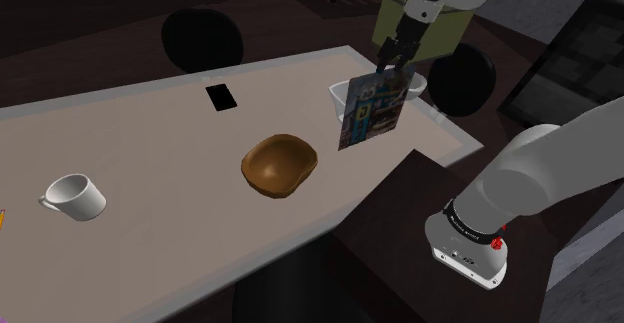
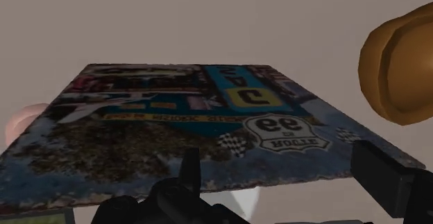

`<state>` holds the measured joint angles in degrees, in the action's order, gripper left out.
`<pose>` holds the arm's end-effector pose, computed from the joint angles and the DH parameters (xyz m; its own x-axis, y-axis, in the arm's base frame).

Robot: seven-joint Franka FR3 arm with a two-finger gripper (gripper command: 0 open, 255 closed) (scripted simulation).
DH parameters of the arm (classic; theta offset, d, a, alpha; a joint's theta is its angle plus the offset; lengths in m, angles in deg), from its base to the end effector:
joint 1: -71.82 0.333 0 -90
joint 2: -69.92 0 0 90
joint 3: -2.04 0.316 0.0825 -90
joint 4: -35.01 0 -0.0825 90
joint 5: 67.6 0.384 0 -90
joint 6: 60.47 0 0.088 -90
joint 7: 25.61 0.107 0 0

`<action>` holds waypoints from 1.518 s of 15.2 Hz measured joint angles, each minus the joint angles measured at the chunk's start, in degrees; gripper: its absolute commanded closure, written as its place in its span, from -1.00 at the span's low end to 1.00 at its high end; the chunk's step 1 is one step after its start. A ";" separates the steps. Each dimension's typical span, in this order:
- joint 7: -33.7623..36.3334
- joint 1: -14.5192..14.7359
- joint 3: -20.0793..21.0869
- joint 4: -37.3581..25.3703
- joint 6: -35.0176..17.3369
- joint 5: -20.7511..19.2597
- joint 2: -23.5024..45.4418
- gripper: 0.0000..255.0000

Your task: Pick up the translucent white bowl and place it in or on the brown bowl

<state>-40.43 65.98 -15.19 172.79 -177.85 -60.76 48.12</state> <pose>0.3995 -0.1678 0.4518 0.9815 -0.1832 0.0548 -0.1683 -0.9636 -0.2077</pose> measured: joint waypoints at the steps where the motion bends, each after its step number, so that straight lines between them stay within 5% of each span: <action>1: -1.12 0.16 -0.78 -0.84 -1.17 0.81 1.97 -1.00; 12: -17.05 -1.39 -8.52 -11.05 -7.97 15.76 26.16 -1.00; 17: -23.19 -4.02 -8.21 -16.69 -8.76 23.33 35.77 -1.00; 23: -25.47 -4.41 -6.97 -15.71 -12.13 26.47 39.62 -1.00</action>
<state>-65.90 61.57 -22.16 157.08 -189.99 -34.29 87.74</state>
